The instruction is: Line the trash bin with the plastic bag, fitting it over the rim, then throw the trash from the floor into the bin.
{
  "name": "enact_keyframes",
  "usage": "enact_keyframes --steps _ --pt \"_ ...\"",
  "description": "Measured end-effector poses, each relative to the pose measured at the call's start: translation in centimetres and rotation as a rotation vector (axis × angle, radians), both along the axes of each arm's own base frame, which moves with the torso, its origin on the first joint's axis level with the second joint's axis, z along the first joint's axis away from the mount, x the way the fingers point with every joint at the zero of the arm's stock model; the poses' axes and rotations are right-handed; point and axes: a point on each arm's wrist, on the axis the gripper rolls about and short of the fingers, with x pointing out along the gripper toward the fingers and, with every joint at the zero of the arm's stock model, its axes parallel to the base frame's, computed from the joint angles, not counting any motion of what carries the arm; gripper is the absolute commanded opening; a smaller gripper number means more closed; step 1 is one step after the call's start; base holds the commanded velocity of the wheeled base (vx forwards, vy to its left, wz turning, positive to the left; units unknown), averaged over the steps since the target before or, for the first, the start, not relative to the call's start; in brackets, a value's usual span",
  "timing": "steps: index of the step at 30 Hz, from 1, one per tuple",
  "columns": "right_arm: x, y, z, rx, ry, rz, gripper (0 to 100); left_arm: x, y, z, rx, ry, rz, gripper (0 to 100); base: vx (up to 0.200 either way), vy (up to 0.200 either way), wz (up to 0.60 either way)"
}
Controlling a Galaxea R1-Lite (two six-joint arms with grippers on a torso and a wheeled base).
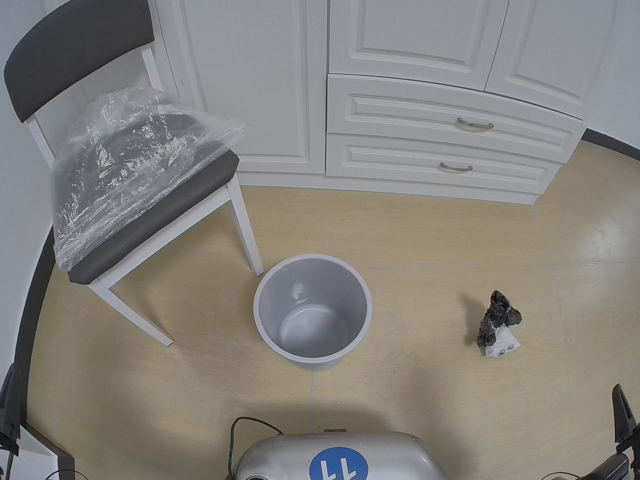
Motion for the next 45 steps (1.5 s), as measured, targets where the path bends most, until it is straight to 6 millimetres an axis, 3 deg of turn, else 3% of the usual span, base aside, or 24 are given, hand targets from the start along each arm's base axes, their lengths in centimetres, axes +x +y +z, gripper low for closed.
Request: enact_keyframes --steps 9,15,20,26,33,45 --pt "2.0 0.1 4.9 -0.015 0.057 0.042 100 3.6 0.0 2.9 0.046 0.146 0.036 100 0.000 0.000 0.00" --pt "6.0 0.1 9.7 0.010 0.005 0.052 100 6.8 0.1 4.1 0.077 0.263 0.096 100 0.000 0.000 0.00" --pt "10.2 0.3 12.0 0.062 -0.038 0.031 100 9.1 0.6 4.3 0.114 0.353 0.144 100 0.000 0.000 0.00" --pt "13.7 1.0 12.1 0.109 0.029 0.029 100 11.7 2.2 4.1 0.171 0.405 0.185 100 0.000 0.000 0.00" --pt "16.0 2.2 11.7 0.171 0.099 0.045 100 15.6 4.6 3.6 0.198 0.299 0.210 100 0.000 0.000 0.00" --pt "19.5 4.7 10.6 0.265 0.222 0.104 100 20.6 6.7 -0.6 0.153 0.416 0.138 100 0.000 0.000 0.00"
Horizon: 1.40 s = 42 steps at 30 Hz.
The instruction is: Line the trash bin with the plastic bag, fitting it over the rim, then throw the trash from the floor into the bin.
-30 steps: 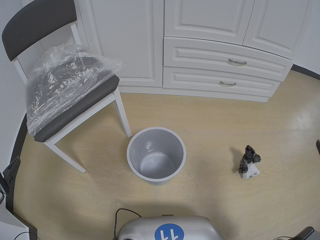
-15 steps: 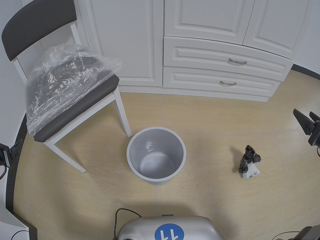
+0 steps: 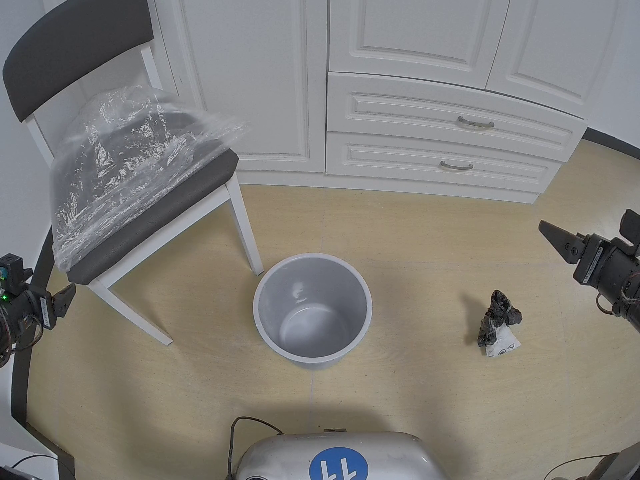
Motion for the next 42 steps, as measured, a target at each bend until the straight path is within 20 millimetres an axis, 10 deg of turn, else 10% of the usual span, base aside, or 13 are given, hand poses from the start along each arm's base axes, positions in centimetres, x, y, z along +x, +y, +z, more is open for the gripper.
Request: enact_keyframes --steps 42 --pt "0.8 0.5 0.1 0.037 -0.031 0.009 100 5.7 4.4 -1.8 -0.157 -0.129 0.200 100 0.000 0.000 0.00"
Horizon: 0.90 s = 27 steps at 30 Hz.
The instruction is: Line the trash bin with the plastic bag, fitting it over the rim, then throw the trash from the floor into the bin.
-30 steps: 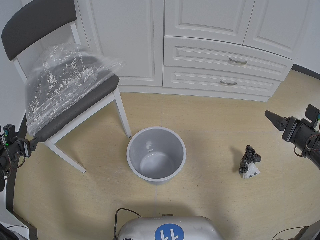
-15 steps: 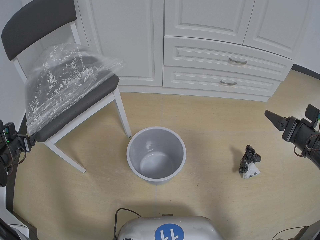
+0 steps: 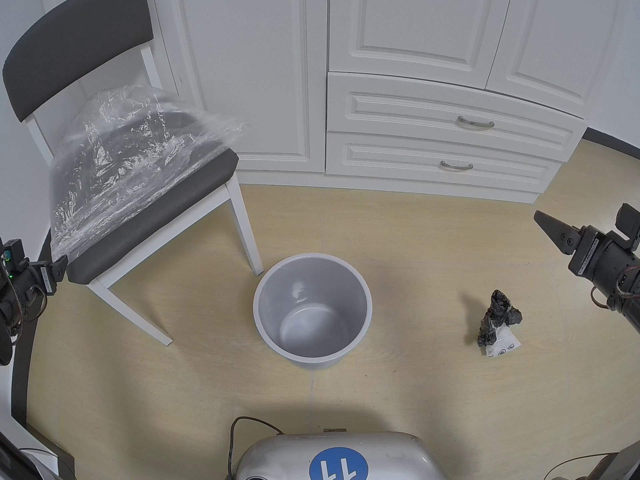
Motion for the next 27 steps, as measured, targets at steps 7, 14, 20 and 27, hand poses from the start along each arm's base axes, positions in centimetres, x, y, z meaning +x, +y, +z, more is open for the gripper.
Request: enact_keyframes --steps 7,14,20,27 --pt "-0.1 0.0 0.1 0.003 -0.007 0.000 100 0.4 0.4 -0.3 -0.005 -0.020 0.007 100 0.000 0.000 0.00" --pt "-0.3 -0.1 0.2 0.006 -0.015 0.001 100 0.9 1.2 -0.9 0.003 -0.061 -0.027 100 0.000 0.000 0.00" --pt "-0.4 -0.1 0.4 0.010 -0.022 0.002 100 1.3 1.7 -1.7 -0.012 -0.063 -0.023 100 0.000 0.000 0.00" --pt "-0.5 -0.1 0.5 0.024 -0.024 0.003 100 2.1 2.2 -1.9 -0.022 -0.130 -0.018 100 0.000 0.000 0.00"
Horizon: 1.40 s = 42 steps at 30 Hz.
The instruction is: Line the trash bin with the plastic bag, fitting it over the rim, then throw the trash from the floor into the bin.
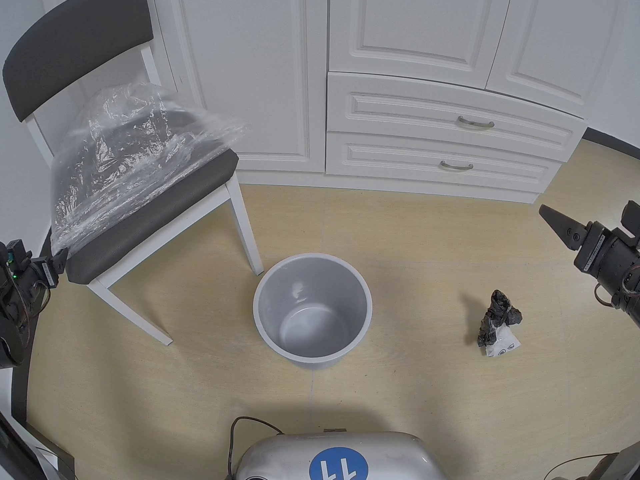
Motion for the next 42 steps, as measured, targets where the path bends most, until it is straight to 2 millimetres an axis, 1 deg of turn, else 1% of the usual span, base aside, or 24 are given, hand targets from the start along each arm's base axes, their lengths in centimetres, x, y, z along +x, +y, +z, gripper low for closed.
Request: enact_keyframes --steps 9,12,16,24,25,29,34,42 --pt "-0.2 0.0 0.2 0.009 -0.007 0.007 100 1.1 0.6 0.0 0.014 -0.158 -0.015 100 0.000 0.000 0.00" --pt "-0.2 0.0 0.2 0.011 -0.008 0.009 100 1.3 0.7 -0.6 -0.023 -0.155 -0.035 100 0.000 0.000 0.00" --pt "-0.2 0.0 0.2 0.017 -0.008 0.011 100 1.5 0.7 -0.9 -0.056 -0.155 -0.053 100 0.000 0.000 0.00" --pt "-0.7 0.6 0.5 0.070 -0.018 0.061 100 2.2 1.0 -0.7 -0.100 -0.187 -0.057 100 0.000 0.000 0.00" --pt "-0.8 0.6 0.5 0.071 -0.019 0.064 100 2.2 1.0 -0.6 -0.110 -0.192 -0.057 0 0.000 0.000 0.00" --pt "-0.9 0.7 0.5 0.073 -0.020 0.072 100 2.4 1.1 -0.5 -0.149 -0.212 -0.058 0 0.000 0.000 0.00" --pt "-1.0 0.8 0.6 0.074 -0.023 0.082 100 2.5 0.9 -0.3 -0.157 -0.219 -0.064 0 0.000 0.000 0.00" --pt "-1.6 1.0 0.4 0.070 -0.024 0.123 100 1.9 0.4 -0.2 -0.162 -0.212 -0.070 0 0.000 0.000 0.00"
